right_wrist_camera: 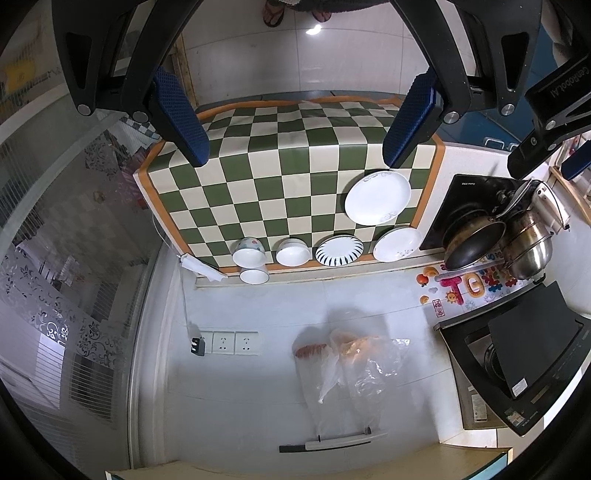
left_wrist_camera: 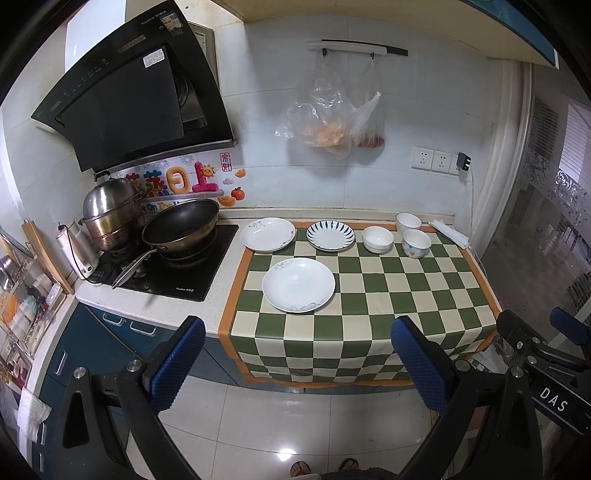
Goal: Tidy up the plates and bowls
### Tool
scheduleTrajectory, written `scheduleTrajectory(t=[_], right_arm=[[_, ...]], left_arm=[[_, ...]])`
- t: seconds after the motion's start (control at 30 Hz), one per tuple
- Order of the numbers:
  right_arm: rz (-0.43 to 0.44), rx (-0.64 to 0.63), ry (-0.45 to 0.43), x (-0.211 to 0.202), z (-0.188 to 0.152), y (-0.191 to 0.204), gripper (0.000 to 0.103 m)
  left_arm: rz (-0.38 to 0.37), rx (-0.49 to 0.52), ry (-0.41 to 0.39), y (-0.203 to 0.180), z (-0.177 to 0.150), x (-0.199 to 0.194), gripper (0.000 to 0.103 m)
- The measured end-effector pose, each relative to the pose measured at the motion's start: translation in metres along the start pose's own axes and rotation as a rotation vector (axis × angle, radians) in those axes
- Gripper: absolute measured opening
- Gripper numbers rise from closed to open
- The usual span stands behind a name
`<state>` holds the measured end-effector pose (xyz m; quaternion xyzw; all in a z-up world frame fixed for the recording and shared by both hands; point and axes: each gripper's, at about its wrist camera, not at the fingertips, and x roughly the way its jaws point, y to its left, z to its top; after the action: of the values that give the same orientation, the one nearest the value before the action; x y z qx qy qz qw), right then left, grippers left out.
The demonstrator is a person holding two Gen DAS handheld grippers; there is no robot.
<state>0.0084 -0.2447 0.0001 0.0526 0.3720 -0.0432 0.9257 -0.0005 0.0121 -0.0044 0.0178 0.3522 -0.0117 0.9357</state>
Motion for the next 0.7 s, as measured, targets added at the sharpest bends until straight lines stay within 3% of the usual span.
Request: scheduleTrajectory(t=[0.7], right_arm=[[-0.001,0.001,-0.003,0.0010,-0.0011,0.0015,0.097]], left_arm=[[0.002,0.001,0.000,-0.0010,0.0007,0.0012,0.103]])
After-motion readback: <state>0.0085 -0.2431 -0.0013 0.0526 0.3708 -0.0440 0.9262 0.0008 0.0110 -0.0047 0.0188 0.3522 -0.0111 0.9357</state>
